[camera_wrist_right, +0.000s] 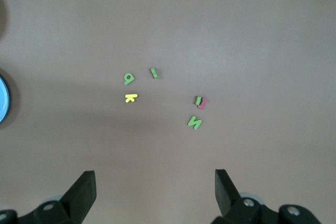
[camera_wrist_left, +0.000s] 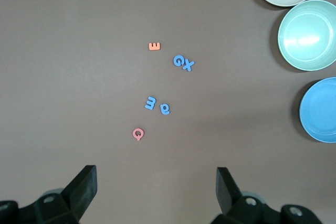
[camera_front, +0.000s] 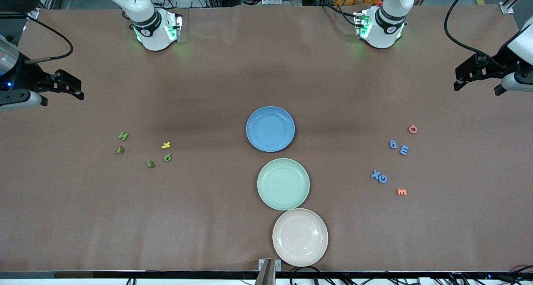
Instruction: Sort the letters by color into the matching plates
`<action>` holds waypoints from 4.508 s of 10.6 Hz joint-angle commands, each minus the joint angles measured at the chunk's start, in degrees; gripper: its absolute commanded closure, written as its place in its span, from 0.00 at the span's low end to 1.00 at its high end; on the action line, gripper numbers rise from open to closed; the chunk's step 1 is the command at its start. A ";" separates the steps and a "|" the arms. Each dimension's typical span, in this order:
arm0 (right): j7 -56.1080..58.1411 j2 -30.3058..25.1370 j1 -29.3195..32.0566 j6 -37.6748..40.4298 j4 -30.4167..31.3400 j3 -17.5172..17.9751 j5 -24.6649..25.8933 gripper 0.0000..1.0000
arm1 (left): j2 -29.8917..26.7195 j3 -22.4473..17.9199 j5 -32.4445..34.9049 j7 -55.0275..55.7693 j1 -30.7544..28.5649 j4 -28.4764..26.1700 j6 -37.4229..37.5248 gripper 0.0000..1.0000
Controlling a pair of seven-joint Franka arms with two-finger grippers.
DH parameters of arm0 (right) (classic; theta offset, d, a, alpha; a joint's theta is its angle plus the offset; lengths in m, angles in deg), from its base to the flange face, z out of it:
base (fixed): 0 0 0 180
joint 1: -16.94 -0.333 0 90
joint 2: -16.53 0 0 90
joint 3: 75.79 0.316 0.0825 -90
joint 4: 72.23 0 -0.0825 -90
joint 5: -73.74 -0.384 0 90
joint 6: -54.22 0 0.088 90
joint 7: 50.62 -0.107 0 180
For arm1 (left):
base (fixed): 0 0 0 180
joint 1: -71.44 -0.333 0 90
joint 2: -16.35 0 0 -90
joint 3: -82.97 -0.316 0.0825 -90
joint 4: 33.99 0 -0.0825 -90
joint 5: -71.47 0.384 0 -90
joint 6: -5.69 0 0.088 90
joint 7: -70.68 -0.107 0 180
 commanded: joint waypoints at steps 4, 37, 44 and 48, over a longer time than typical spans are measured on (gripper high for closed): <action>-0.87 -0.60 -0.05 -0.18 1.65 -0.07 -0.50 0.00 | 0.32 -0.01 -0.84 -2.53 -1.14 0.46 0.07 0.00; -13.44 34.29 -4.62 -54.06 16.78 -0.42 7.23 0.57 | 43.12 -0.10 4.52 81.50 3.60 -4.11 -44.06 0.00; -13.44 33.86 -4.79 -53.27 16.69 -0.34 7.15 1.00 | 45.58 -0.01 3.03 81.41 4.48 -3.40 -44.14 0.00; -14.31 30.17 -5.32 -48.47 16.26 -0.25 6.80 1.00 | 46.20 -0.10 3.20 81.14 4.48 -3.31 -44.23 0.00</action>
